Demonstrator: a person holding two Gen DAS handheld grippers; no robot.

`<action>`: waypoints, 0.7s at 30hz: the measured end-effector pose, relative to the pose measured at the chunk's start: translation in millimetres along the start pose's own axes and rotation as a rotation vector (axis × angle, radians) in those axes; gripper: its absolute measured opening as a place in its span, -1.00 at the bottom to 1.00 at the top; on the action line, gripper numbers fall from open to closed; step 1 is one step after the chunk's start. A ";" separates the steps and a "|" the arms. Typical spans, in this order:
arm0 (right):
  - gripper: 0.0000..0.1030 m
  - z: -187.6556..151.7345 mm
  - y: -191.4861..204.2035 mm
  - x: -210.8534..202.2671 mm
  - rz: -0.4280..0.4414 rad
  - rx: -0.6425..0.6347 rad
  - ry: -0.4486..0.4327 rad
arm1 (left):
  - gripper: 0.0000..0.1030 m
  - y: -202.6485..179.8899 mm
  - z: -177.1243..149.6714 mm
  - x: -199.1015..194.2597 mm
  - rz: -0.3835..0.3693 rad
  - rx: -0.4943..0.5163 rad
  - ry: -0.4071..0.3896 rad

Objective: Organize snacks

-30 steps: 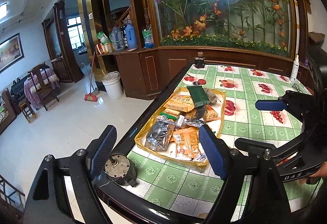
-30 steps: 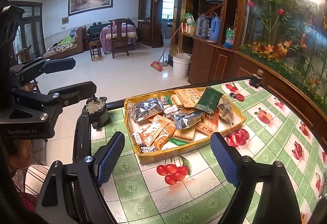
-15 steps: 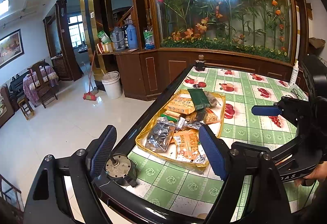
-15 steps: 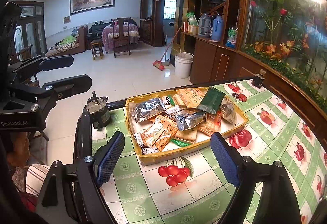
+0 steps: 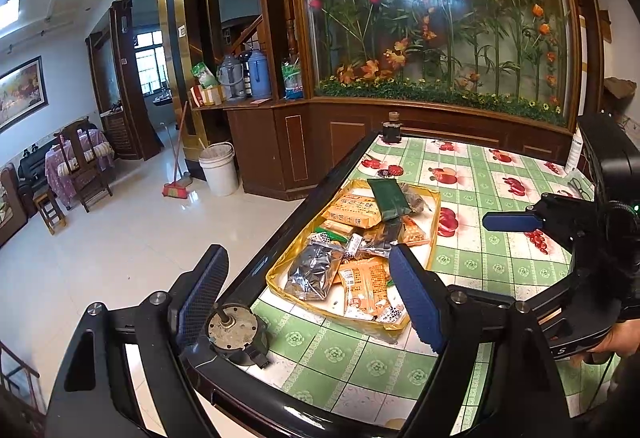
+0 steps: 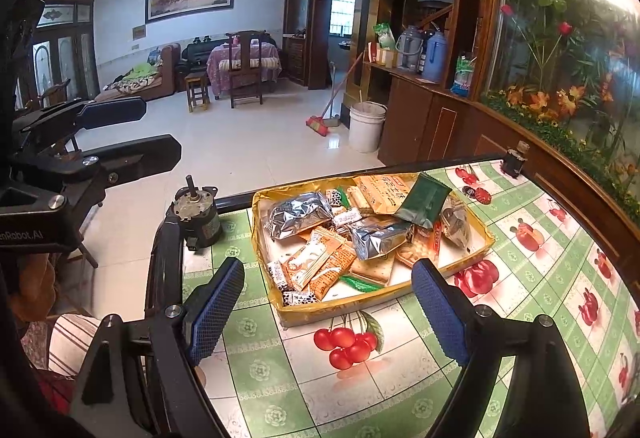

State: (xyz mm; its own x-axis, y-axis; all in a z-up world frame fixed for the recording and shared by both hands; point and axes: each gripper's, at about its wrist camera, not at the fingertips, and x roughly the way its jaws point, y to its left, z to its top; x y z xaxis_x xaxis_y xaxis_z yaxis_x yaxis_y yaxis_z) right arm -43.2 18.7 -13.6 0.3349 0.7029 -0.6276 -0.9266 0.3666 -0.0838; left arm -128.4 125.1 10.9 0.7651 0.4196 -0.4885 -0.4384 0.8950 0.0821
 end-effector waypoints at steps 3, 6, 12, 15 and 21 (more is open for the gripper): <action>0.69 0.8 1.2 -0.2 -0.001 -0.007 0.000 | 0.62 -0.2 1.1 -1.4 0.008 0.002 -0.005; 0.69 1.5 2.3 -0.8 -0.004 -0.015 -0.001 | 0.62 0.1 1.5 -3.1 0.014 0.002 -0.009; 0.69 2.4 4.4 -0.8 -0.004 -0.028 -0.001 | 0.62 0.0 2.5 -5.2 0.020 0.004 -0.021; 0.69 2.9 5.5 -0.7 -0.004 -0.034 -0.001 | 0.62 -0.5 3.7 -5.9 0.023 0.004 -0.026; 0.69 4.2 6.8 1.2 -0.003 -0.045 0.001 | 0.62 2.0 3.6 -6.1 0.044 -0.010 -0.037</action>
State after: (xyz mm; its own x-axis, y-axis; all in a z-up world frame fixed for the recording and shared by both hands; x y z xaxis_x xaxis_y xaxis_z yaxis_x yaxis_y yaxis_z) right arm -48.5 24.6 -11.6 0.3379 0.7013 -0.6277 -0.9322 0.3414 -0.1203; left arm -132.2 124.9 17.2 0.7618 0.4636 -0.4525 -0.4765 0.8742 0.0934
